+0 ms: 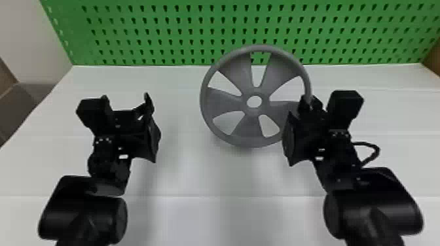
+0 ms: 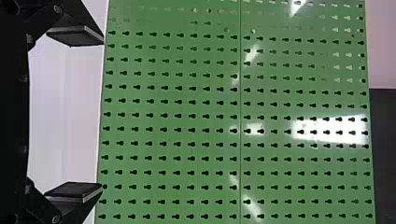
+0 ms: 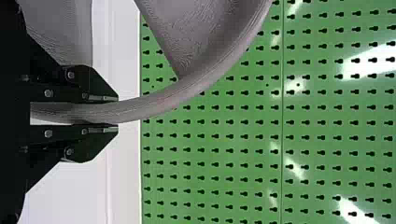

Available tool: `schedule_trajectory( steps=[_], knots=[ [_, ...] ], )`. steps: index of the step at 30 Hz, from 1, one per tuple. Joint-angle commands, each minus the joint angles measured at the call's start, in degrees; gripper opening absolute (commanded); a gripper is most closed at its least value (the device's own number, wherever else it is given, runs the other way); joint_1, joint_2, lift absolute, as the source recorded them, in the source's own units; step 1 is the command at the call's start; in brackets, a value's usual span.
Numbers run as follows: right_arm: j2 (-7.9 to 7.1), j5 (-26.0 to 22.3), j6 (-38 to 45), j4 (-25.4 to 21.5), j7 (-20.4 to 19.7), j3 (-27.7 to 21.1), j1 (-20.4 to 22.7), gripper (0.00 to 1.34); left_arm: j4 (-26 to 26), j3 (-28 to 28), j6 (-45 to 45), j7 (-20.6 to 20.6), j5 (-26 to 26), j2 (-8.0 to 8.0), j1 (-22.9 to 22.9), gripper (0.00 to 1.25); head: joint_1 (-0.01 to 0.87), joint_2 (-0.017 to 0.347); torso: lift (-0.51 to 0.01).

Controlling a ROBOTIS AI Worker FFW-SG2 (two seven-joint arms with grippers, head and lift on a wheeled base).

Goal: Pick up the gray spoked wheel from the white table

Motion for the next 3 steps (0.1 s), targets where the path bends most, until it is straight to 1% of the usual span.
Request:
schedule_trajectory(
  steps=[1, 3],
  knots=[
    [-0.03, 0.0, 0.1, 0.0, -0.1, 0.0, 0.0, 0.09, 0.0, 0.0, -0.1, 0.0, 0.0, 0.02, 0.0, 1.08, 0.773, 0.066, -0.081],
    [-0.11, 0.0, 0.1, 0.0, 0.0, 0.0, 0.0, 0.09, 0.0, 0.0, 0.0, 0.0, 0.0, 0.02, 0.0, 1.08, 0.773, 0.066, -0.081]
  ],
)
